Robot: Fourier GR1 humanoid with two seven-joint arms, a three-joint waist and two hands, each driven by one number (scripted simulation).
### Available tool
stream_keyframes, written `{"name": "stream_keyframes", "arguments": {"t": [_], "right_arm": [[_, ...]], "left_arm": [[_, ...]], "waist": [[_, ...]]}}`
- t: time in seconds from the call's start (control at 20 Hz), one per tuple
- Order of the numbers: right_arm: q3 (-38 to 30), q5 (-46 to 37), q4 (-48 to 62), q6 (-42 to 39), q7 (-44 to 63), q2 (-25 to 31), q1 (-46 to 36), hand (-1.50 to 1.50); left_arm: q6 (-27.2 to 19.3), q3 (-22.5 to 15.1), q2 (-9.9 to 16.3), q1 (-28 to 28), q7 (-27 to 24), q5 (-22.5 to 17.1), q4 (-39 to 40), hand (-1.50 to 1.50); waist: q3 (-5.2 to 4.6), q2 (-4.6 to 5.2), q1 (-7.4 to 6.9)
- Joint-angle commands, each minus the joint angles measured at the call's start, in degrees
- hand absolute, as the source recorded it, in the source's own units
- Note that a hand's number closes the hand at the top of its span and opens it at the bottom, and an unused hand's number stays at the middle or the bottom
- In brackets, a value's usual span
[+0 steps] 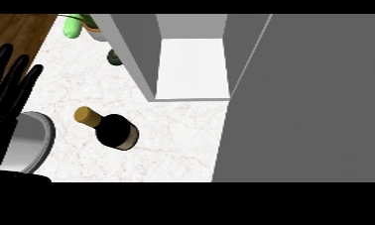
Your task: Pick up the wine, place it into the cabinet and close the cabinet
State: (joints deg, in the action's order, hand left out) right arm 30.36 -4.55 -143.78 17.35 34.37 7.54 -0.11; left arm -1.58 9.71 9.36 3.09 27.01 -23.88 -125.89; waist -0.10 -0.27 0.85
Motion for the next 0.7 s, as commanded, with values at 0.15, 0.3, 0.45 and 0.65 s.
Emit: {"name": "stream_keyframes", "arguments": {"t": [0.15, 0.3, 0.45, 0.65], "right_arm": [[4.6, -9.9, -10.1, 3.2, 6.6, 1.8, -1.0, -1.50], [3.0, -7.9, -13.9, 3.6, 8.8, 4.4, 0.3, -1.50], [2.5, -8.9, -10.9, 5.4, 7.8, 4.0, -2.4, -1.50], [4.9, -8.5, -9.4, 5.6, 4.2, 5.2, -0.5, -1.50]], "left_arm": [[5.1, 0.9, -1.3, -2.6, -8.7, 1.5, 8.6, -1.50], [5.9, 1.2, -1.6, -4.0, -10.0, 1.8, 9.8, -1.50], [9.5, 1.5, -2.2, -8.6, -15.3, 2.6, 13.2, -1.50], [10.9, 1.7, -3.5, -8.2, -22.0, 5.1, 20.9, -1.50]], "waist": [[-0.06, -0.05, 0.23], [-0.03, -0.13, 0.45], [-0.08, -0.10, 0.08], [0.00, 0.02, 0.07]]}}
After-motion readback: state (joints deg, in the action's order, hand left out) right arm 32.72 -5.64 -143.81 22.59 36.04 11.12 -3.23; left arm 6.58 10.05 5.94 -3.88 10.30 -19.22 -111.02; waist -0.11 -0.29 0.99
